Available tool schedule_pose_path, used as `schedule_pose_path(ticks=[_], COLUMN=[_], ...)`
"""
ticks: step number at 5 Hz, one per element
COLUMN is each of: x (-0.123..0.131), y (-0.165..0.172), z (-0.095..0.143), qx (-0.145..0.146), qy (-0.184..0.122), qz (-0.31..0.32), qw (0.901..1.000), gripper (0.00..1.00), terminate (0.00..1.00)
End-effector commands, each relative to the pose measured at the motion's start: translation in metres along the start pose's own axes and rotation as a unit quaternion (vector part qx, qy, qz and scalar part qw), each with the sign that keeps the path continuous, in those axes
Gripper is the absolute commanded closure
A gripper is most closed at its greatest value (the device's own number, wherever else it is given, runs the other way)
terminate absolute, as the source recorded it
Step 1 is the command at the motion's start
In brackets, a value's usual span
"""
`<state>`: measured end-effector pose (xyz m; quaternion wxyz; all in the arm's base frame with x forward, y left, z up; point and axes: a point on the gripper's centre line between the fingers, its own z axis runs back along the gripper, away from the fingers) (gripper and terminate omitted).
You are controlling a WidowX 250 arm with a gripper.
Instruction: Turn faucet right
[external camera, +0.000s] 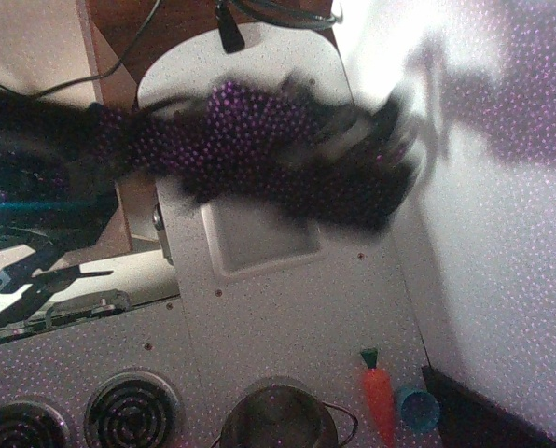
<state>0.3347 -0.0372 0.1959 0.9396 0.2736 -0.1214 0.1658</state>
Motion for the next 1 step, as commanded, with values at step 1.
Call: schedule_pose_path(ticks=[1], x=[0.0035], y=[0.0101], z=[0.0144], qx=[-0.074], qy=[-0.043], qz=[0.045], qw=[0.9953], gripper=[0.0], terminate=[1.0])
